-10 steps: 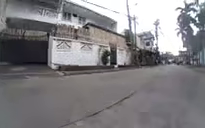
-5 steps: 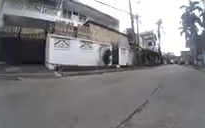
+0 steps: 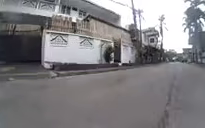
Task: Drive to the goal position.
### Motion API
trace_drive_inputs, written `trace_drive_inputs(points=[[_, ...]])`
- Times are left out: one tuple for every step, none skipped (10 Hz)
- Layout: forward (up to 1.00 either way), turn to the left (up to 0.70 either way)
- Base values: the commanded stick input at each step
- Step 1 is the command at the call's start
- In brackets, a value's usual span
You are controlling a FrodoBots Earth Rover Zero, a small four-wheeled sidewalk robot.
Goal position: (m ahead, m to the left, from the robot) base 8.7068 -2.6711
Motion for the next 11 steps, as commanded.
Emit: trace_drive_inputs(points=[[1.0, 0.0], [1.0, 0.0], [1.0, 0.0], [1.0, -0.11], [1.0, -0.37], [1.0, -0.3], [1.0, -0.22], [1.0, -0.15], [1.0, -0.07], [1.0, 0.0], [1.0, 0.0]])
